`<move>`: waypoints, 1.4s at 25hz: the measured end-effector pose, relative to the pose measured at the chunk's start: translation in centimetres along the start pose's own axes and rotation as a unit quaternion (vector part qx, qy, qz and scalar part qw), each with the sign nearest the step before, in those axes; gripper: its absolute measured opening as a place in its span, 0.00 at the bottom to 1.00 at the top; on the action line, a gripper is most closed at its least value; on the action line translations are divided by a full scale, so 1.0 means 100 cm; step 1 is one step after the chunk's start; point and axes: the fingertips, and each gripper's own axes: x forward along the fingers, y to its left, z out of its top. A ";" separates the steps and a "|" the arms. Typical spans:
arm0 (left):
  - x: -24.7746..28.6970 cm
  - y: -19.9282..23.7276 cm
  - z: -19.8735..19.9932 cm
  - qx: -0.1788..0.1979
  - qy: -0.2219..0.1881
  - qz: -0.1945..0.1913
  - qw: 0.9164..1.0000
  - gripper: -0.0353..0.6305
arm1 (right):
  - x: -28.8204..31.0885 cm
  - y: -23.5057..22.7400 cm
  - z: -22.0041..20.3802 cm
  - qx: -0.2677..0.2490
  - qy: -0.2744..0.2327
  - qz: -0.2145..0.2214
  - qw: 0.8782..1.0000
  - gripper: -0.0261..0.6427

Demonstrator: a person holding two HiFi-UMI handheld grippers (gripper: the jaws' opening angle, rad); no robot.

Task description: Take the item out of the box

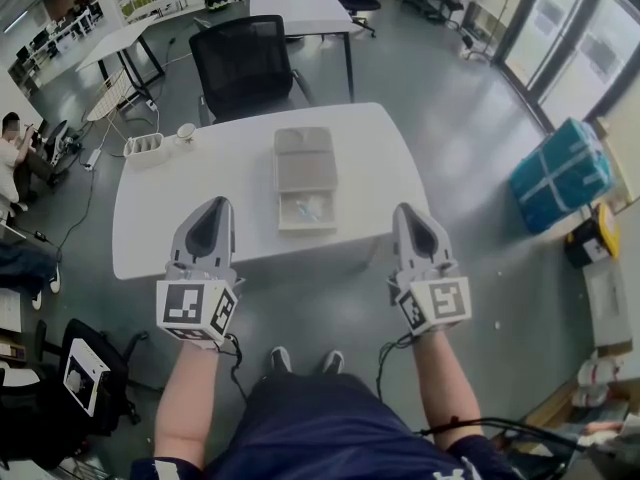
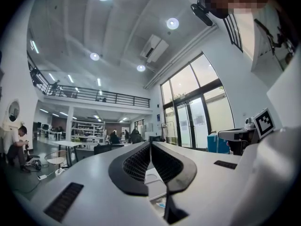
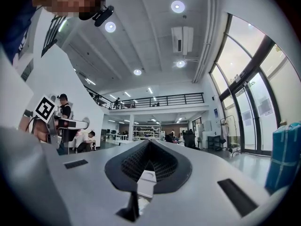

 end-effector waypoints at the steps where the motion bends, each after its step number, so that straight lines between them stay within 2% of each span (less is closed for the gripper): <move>1: 0.001 -0.004 -0.003 0.001 0.004 0.001 1.000 0.11 | -0.001 -0.003 -0.002 0.001 0.002 0.003 1.000 0.06; 11: -0.003 -0.035 -0.021 0.002 0.022 0.027 0.999 0.11 | -0.009 -0.022 -0.013 0.004 0.010 0.043 0.999 0.06; 18: 0.018 -0.025 -0.052 -0.003 0.051 0.022 0.998 0.12 | 0.014 -0.027 -0.033 0.010 0.026 0.044 0.999 0.06; 26: 0.084 -0.012 -0.096 -0.009 0.090 -0.023 0.996 0.15 | 0.062 -0.043 -0.052 0.004 0.054 0.019 0.998 0.06; 35: 0.149 0.008 -0.160 -0.018 0.142 -0.092 0.985 0.17 | 0.130 -0.038 -0.071 -0.002 0.084 -0.004 0.996 0.07</move>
